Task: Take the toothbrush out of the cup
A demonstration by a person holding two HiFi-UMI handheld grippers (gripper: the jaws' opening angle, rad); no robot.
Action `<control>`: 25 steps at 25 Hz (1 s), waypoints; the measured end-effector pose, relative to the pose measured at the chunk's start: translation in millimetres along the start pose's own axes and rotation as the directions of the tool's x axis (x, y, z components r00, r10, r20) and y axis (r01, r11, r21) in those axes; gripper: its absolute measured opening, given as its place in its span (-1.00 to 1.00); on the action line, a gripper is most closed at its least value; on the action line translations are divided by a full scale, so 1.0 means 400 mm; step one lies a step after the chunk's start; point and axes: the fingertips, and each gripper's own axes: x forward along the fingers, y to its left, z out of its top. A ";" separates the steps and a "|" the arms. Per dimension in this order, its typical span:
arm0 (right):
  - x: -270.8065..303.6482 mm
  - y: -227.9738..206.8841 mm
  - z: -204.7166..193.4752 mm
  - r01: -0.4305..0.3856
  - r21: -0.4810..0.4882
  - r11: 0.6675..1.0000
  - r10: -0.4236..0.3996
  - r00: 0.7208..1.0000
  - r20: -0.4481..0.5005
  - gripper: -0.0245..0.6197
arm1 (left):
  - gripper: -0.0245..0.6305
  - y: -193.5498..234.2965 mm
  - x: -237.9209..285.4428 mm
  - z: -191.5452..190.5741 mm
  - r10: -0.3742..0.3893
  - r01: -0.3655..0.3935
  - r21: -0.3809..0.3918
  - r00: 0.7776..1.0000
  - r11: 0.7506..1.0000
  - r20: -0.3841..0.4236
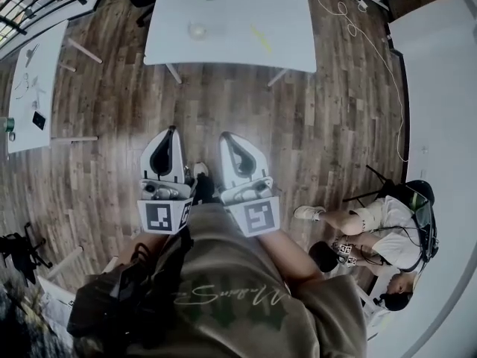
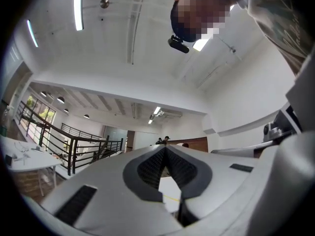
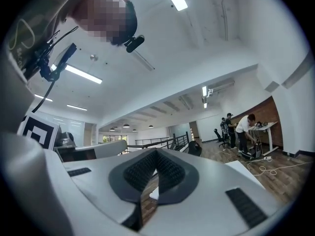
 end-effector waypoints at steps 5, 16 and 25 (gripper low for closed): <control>-0.015 0.002 0.022 0.007 -0.019 1.000 -0.007 1.000 0.012 -0.95 | -0.89 -0.038 -0.006 0.025 -0.023 0.023 -0.004 1.000 1.000 0.017; -0.056 -0.037 0.033 0.028 -0.031 0.999 -0.028 1.000 0.002 -0.95 | -0.89 -0.116 0.022 0.027 -0.040 0.040 -0.007 0.999 0.999 0.026; -0.058 -0.081 0.023 0.056 -0.037 0.998 -0.057 0.998 -0.019 -0.95 | -0.89 -0.139 0.029 0.006 -0.039 0.039 0.016 0.999 0.999 0.006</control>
